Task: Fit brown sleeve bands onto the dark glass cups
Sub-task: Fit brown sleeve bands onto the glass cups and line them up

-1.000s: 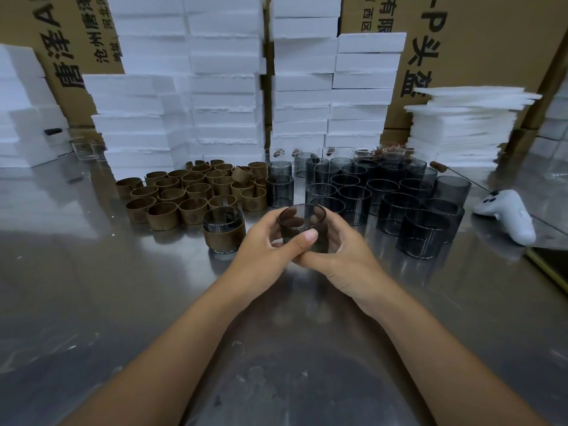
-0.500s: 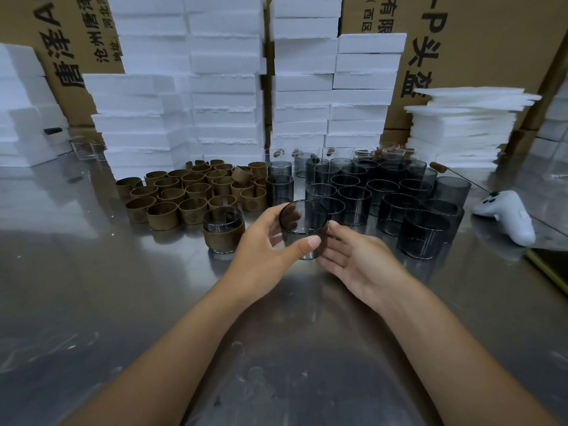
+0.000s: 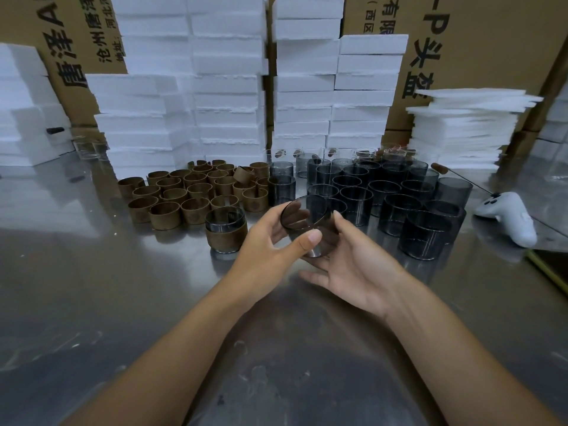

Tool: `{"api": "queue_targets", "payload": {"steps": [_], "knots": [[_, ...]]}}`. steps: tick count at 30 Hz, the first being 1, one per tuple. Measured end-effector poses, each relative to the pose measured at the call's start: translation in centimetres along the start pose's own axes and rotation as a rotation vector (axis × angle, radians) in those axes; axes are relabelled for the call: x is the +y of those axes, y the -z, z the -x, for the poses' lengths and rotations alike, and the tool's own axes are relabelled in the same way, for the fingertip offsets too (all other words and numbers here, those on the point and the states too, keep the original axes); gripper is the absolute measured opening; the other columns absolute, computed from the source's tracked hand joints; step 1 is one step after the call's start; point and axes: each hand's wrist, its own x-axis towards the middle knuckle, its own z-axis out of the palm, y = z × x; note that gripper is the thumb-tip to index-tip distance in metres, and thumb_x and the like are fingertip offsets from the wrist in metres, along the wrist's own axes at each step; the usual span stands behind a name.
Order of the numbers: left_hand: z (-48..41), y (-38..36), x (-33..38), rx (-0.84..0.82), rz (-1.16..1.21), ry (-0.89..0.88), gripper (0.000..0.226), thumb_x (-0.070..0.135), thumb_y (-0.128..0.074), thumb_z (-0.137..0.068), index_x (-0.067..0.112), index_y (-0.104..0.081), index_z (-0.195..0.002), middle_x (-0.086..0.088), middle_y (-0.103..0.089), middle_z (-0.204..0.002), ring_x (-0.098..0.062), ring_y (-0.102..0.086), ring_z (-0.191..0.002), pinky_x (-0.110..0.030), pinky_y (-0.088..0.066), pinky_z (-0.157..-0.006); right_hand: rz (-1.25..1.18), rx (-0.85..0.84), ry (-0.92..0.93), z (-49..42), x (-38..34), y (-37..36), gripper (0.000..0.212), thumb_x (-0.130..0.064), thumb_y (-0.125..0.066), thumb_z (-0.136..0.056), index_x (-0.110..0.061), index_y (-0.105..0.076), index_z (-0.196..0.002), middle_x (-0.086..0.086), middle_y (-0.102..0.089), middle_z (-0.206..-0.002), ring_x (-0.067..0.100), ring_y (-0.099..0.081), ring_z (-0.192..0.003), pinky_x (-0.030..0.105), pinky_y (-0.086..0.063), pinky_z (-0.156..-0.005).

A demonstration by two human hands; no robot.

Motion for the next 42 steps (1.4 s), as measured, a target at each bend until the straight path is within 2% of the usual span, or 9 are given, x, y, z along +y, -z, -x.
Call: {"api": "queue_targets", "payload": {"steps": [6, 12, 16, 19, 25, 31, 35, 37, 42], "knots": [[-0.06, 0.16, 0.20, 0.008, 0.028, -0.004, 0.063, 0.035, -0.071, -0.066, 0.020, -0.055, -0.125, 0.005, -0.065, -0.120, -0.003, -0.059, -0.114, -0.023, -0.044, -0.102, 0.019, -0.019, -0.081, -0.05, 0.17, 0.40, 0.054, -0.058, -0.029, -0.095, -0.023, -0.062, -0.118, 0.000, -0.071, -0.114, 0.011, -0.068, -0.103, 0.044, -0.053, -0.085], [-0.16, 0.38, 0.08, 0.000, 0.007, -0.022, 0.056, 0.024, -0.073, -0.070, 0.018, -0.056, -0.123, 0.006, -0.064, -0.120, 0.001, -0.058, -0.112, -0.013, -0.042, -0.098, 0.048, 0.051, -0.098, -0.05, 0.21, 0.61, 0.054, -0.057, -0.032, -0.093, -0.015, -0.064, -0.105, 0.003, -0.075, -0.098, 0.013, -0.073, -0.084, 0.035, -0.060, -0.070], [-0.26, 0.26, 0.04, -0.007, -0.014, -0.051, 0.047, 0.015, -0.074, -0.074, 0.026, -0.056, -0.116, 0.010, -0.065, -0.116, 0.004, -0.058, -0.111, -0.011, -0.041, -0.096, 0.103, 0.124, -0.089, -0.21, 0.23, 0.82, 0.055, -0.058, -0.036, -0.092, -0.014, -0.067, -0.099, 0.002, -0.076, -0.092, 0.011, -0.073, -0.079, 0.034, -0.052, -0.076], [-0.24, 0.18, 0.12, -0.009, -0.025, -0.073, 0.046, 0.021, -0.073, -0.072, 0.032, -0.055, -0.112, 0.016, -0.065, -0.112, 0.007, -0.057, -0.110, -0.007, -0.040, -0.092, 0.106, 0.162, -0.071, -0.23, 0.20, 0.88, 0.053, -0.059, -0.039, -0.091, -0.015, -0.068, -0.097, 0.000, -0.076, -0.089, 0.010, -0.073, -0.075, 0.034, -0.048, -0.078], [-0.34, 0.07, 0.16, -0.026, -0.035, -0.102, 0.048, 0.023, -0.073, -0.071, 0.032, -0.053, -0.114, 0.015, -0.063, -0.114, 0.010, -0.055, -0.111, -0.006, -0.039, -0.091, 0.089, 0.248, -0.025, -0.33, 0.23, 0.87, 0.046, -0.057, -0.048, -0.087, -0.016, -0.068, -0.094, 0.000, -0.076, -0.082, 0.006, -0.072, -0.069, 0.031, -0.049, -0.070], [-0.42, -0.07, 0.07, -0.023, -0.082, -0.129, 0.047, 0.024, -0.074, -0.070, 0.037, -0.053, -0.110, 0.026, -0.064, -0.105, 0.013, -0.055, -0.109, -0.003, -0.037, -0.089, 0.014, 0.332, 0.044, -0.33, 0.28, 0.68, 0.033, -0.046, -0.058, -0.087, -0.014, -0.067, -0.092, 0.002, -0.075, -0.076, 0.008, -0.070, -0.070, 0.028, -0.052, -0.068], [-0.61, 0.02, -0.38, -0.026, -0.119, -0.151, 0.051, 0.010, -0.077, -0.074, 0.037, -0.053, -0.110, 0.029, -0.063, -0.104, 0.013, -0.054, -0.108, -0.003, -0.036, -0.089, -0.077, 0.321, 0.068, -0.29, 0.05, 0.49, 0.025, -0.034, -0.057, -0.092, -0.011, -0.065, -0.093, 0.004, -0.075, -0.076, 0.014, -0.067, -0.084, 0.030, -0.052, -0.081], [-0.60, 0.02, -0.45, -0.035, -0.123, -0.152, 0.051, 0.009, -0.076, -0.075, 0.038, -0.052, -0.110, 0.034, -0.063, -0.103, 0.013, -0.054, -0.108, -0.003, -0.036, -0.090, -0.089, 0.297, 0.076, -0.21, -0.18, 0.36, 0.022, -0.029, -0.053, -0.095, -0.011, -0.065, -0.092, 0.002, -0.074, -0.074, 0.014, -0.067, -0.082, 0.029, -0.050, -0.079], [-0.38, -0.11, -0.18, -0.053, -0.083, -0.142, 0.046, 0.023, -0.073, -0.073, 0.037, -0.052, -0.111, 0.037, -0.063, -0.104, 0.012, -0.055, -0.109, -0.004, -0.037, -0.091, -0.146, 0.197, 0.096, 0.14, -0.34, 0.07, 0.024, -0.025, -0.043, -0.100, -0.010, -0.061, -0.095, 0.004, -0.072, -0.081, 0.017, -0.063, -0.081, 0.033, -0.048, -0.082]]}}
